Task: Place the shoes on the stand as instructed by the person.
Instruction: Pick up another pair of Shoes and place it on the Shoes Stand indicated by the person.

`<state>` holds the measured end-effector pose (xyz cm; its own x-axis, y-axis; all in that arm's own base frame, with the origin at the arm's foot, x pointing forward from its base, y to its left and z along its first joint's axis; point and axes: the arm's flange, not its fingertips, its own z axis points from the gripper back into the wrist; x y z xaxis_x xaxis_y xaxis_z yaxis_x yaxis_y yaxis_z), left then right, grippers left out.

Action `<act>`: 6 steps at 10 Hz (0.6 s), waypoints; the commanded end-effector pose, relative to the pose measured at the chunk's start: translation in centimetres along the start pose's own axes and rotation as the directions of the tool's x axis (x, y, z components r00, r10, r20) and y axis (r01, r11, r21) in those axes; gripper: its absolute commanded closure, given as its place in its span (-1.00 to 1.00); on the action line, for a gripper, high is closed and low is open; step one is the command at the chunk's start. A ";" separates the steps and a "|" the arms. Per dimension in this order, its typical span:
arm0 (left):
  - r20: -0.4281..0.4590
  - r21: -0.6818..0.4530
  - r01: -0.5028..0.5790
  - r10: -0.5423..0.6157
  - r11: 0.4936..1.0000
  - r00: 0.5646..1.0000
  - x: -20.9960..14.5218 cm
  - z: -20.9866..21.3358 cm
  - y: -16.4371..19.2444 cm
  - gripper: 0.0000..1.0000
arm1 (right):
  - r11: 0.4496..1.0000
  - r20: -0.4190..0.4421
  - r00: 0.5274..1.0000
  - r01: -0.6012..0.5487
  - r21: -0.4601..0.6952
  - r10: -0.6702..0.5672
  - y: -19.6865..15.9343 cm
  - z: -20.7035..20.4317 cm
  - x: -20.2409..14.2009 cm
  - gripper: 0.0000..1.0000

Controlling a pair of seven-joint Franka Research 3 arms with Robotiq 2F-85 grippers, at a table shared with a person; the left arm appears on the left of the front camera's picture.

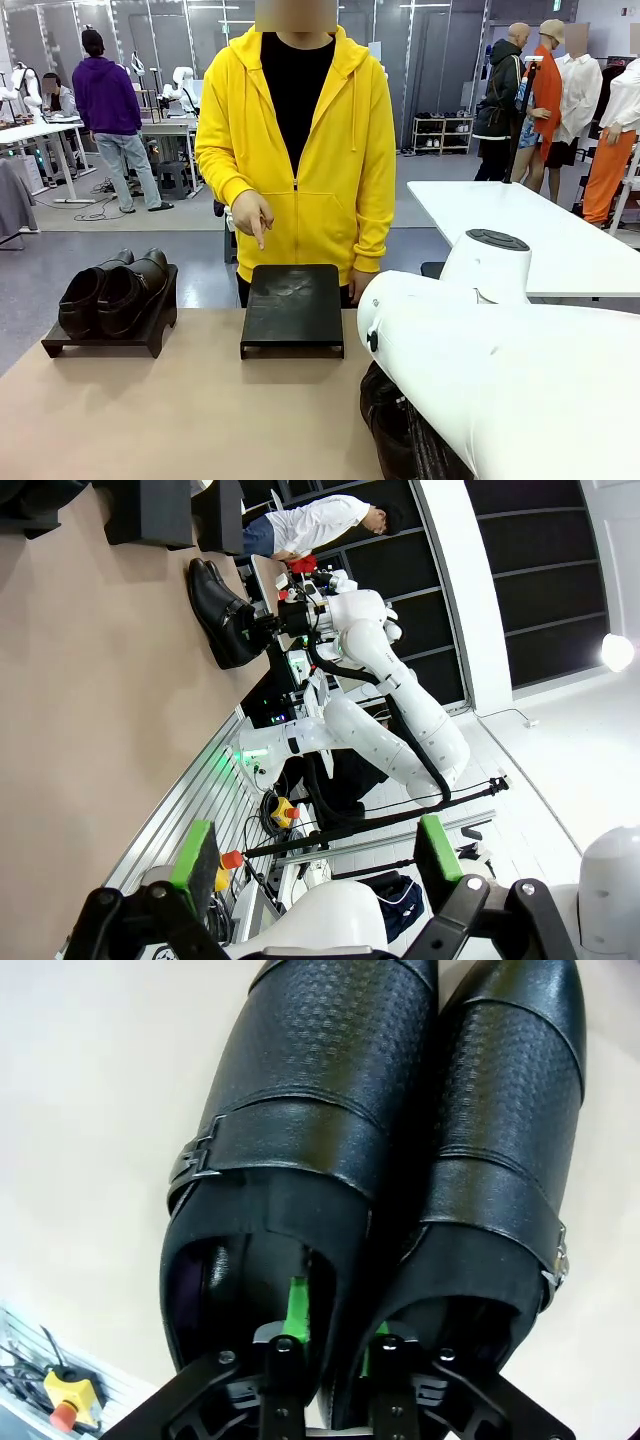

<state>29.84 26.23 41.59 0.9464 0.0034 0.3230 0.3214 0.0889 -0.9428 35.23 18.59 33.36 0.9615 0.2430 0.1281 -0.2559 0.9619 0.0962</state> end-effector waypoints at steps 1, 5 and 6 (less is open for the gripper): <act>-0.011 0.004 -0.010 0.010 1.000 1.000 -0.3 0.0 -0.3 -1.00 | 0.998 0.008 0.998 0.059 0.010 -0.059 0.2 0.1 0.6 1.00; -0.011 0.004 -0.010 0.010 1.000 1.000 -0.3 0.0 -0.3 -1.00 | 0.995 0.081 0.992 0.090 0.032 -0.092 -0.2 5.1 0.6 1.00; -0.011 0.004 -0.010 0.010 1.000 1.000 -0.3 0.0 -0.3 -1.00 | 0.996 0.120 0.989 0.079 0.042 -0.083 -0.3 7.2 0.8 1.00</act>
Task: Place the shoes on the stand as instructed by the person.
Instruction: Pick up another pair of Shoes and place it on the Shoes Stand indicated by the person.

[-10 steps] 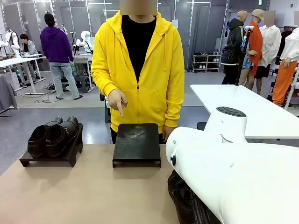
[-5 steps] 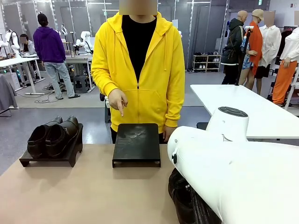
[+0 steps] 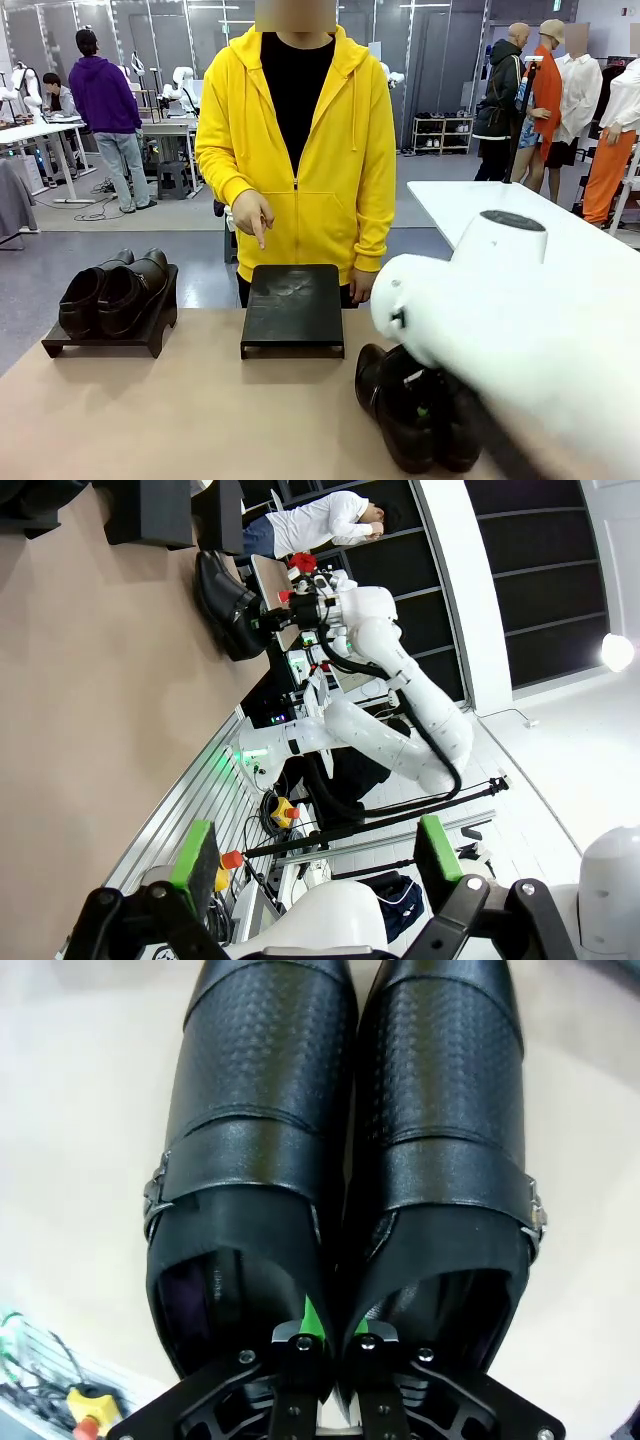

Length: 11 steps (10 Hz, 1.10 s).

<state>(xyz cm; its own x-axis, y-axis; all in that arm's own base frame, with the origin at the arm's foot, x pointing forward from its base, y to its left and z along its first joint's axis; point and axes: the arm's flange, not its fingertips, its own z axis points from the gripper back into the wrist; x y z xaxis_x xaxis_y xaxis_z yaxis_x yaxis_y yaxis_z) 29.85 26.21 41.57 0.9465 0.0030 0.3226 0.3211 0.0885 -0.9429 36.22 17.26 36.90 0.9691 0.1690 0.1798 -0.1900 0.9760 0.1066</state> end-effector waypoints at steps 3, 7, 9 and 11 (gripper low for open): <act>-0.011 0.005 -0.010 0.010 1.000 1.000 -0.3 0.0 -0.3 -1.00 | 0.996 0.128 0.992 0.002 0.085 -0.013 0.7 7.7 0.9 1.00; -0.011 0.005 -0.010 0.010 1.000 1.000 -0.3 0.0 -0.3 -1.00 | 0.995 0.103 0.995 -0.021 0.099 0.011 0.4 7.7 1.2 1.00; -0.011 0.005 -0.010 0.010 1.000 1.000 -0.3 0.0 -0.3 -1.00 | 0.995 0.103 0.995 -0.021 0.099 0.011 0.4 7.7 1.2 1.00; -0.011 0.005 -0.010 0.010 1.000 1.000 -0.3 0.0 -0.3 -1.00 | 0.995 0.103 0.995 -0.021 0.099 0.011 0.4 7.7 1.2 1.00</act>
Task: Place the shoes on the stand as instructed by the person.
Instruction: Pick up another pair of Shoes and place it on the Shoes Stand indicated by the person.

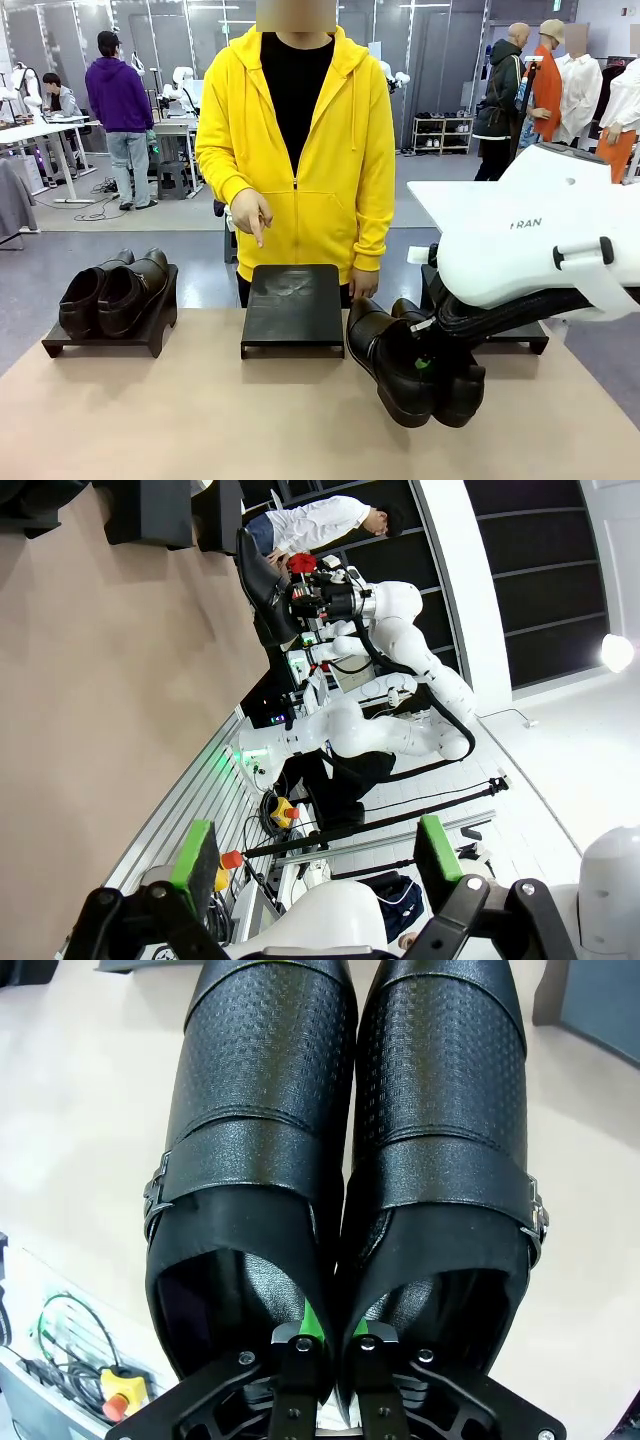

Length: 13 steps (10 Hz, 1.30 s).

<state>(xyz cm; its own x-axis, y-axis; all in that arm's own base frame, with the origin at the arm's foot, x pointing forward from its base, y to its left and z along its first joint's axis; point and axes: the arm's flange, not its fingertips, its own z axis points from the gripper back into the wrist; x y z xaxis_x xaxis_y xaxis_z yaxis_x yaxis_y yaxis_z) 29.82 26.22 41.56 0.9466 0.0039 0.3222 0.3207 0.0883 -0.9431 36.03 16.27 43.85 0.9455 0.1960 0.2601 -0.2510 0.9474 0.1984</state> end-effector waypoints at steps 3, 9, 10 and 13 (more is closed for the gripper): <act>-0.012 0.005 -0.009 0.009 1.000 1.000 -0.2 0.0 -0.3 -1.00 | 0.997 0.111 0.994 0.011 0.070 -0.019 1.6 1.2 1.4 0.85; -0.012 0.005 -0.009 0.009 1.000 1.000 -0.2 0.0 -0.3 -1.00 | 0.991 0.236 0.963 0.133 -0.013 -0.127 13.7 5.2 13.0 0.85; -0.012 0.005 -0.009 0.009 1.000 1.000 -0.2 0.0 -0.3 -1.00 | 0.988 0.256 0.959 0.140 -0.059 -0.121 15.6 4.7 14.7 0.85; -0.012 0.005 -0.009 0.009 1.000 1.000 -0.2 0.0 -0.3 -1.00 | 0.976 0.263 0.956 0.169 -0.138 -0.129 19.2 1.3 18.1 0.85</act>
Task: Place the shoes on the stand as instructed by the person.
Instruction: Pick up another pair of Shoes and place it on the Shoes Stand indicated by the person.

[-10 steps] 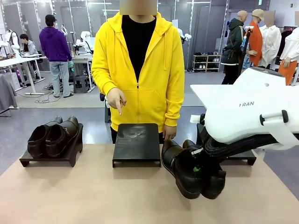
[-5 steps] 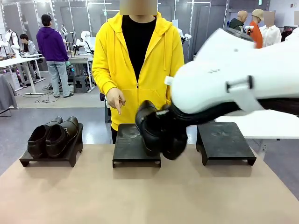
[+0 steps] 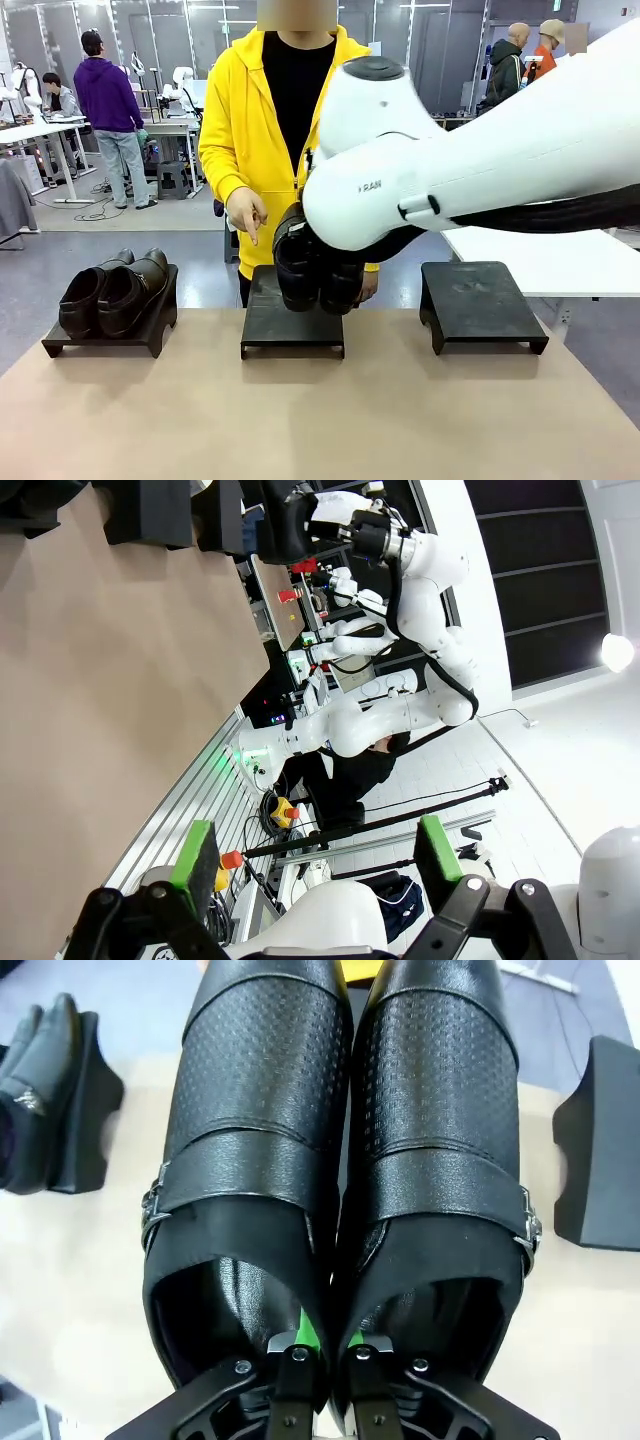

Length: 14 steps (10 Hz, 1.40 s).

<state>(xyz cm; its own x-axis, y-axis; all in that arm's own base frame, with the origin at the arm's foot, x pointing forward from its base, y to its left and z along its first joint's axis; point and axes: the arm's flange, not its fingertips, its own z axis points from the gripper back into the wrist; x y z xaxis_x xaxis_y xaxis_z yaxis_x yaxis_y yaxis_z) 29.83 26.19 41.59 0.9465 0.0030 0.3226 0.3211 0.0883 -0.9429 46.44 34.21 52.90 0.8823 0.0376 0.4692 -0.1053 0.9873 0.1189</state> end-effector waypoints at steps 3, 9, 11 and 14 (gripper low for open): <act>-0.011 0.005 -0.010 0.010 1.000 1.000 -0.3 0.1 -0.3 -1.00 | 0.995 0.070 0.996 0.058 -0.080 -0.053 5.9 -5.2 3.7 0.85; -0.011 0.005 -0.010 0.010 1.000 1.000 -0.3 0.1 -0.3 -1.00 | 0.992 0.121 0.990 0.080 -0.093 -0.069 7.0 -12.0 3.9 0.85; -0.011 0.005 -0.010 0.010 1.000 1.000 -0.3 0.1 -0.3 -1.00 | 0.990 0.126 0.988 0.099 -0.101 -0.086 6.6 -13.8 3.8 0.85; -0.011 0.005 -0.010 0.010 1.000 1.000 -0.3 0.1 -0.3 -1.00 | 0.990 0.125 0.989 0.094 -0.102 -0.081 5.8 -15.3 3.2 0.85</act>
<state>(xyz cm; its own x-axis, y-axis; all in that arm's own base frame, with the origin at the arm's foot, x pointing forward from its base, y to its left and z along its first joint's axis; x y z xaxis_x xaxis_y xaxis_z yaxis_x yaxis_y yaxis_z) 29.83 26.19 41.60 0.9465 0.0030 0.3228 0.3213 0.0885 -0.9428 56.15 42.19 41.44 0.8659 -0.0275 0.4995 0.0030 0.9988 0.0498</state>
